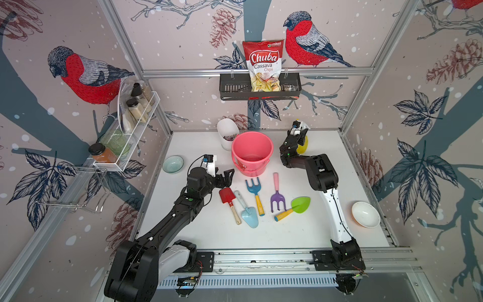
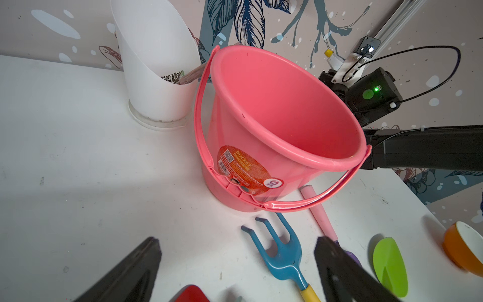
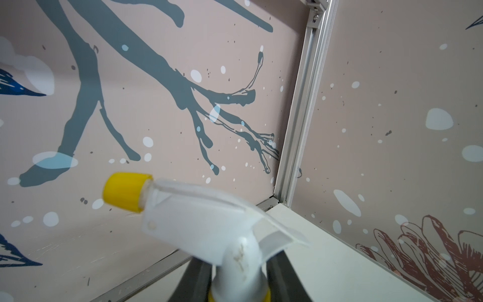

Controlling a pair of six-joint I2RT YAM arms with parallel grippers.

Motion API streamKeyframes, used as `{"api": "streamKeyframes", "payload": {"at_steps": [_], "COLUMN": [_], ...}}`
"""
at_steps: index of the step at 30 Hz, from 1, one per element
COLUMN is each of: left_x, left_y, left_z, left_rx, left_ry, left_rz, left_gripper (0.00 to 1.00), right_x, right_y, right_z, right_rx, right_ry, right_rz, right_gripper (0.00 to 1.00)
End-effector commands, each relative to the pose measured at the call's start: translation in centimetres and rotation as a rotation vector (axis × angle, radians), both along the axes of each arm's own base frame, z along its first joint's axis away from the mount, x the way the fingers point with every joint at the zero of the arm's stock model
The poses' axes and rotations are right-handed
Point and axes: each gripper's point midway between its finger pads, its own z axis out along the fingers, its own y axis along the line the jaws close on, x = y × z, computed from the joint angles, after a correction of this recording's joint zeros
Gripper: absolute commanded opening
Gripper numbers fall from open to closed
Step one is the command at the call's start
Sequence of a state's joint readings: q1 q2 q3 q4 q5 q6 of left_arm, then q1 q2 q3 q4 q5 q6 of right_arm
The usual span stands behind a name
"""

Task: Organize the gardening tools
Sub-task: Adjust the gardening tool at the center of the board.

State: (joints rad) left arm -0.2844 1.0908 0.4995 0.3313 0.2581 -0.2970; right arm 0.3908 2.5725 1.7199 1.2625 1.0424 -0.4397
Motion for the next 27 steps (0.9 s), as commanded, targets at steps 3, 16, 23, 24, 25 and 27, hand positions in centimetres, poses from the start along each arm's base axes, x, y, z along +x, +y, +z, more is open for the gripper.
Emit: {"api": "streamKeyframes", "payload": {"at_steps": [3, 16, 23, 24, 25, 27], "left_x": [0.3, 0.0, -0.2, -0.2, -0.2, -0.3], "left_y": [0.2, 0.2, 0.1, 0.1, 0.2, 0.1], "left_z": [1.5, 1.9, 2.1, 2.1, 2.2, 2.2], "left_rx": [0.004, 0.020, 0.024, 0.024, 0.026, 0.026], "left_ry": [-0.076, -0.102, -0.112, -0.113, -0.117, -0.119], "left_rz": [0.016, 0.027, 0.028, 0.029, 0.029, 0.029], "left_gripper": [0.96, 0.95, 0.95, 0.95, 0.95, 0.95], "right_x": [-1.0, -2.1, -2.7, -2.8, -2.9, -3.2], "right_y": [0.0, 0.8, 0.8, 0.7, 0.6, 0.5], "right_z": [-0.9, -1.4, -1.4, -1.5, -1.4, -1.4], "right_rx": [-0.026, -0.071, -0.080, -0.082, -0.083, -0.082], "right_ry": [0.014, 0.017, 0.023, 0.026, 0.025, 0.025], "right_rz": [-0.036, -0.066, -0.086, -0.090, -0.094, -0.105], "right_gripper": [0.01, 0.22, 0.38, 0.40, 0.41, 0.44]}}
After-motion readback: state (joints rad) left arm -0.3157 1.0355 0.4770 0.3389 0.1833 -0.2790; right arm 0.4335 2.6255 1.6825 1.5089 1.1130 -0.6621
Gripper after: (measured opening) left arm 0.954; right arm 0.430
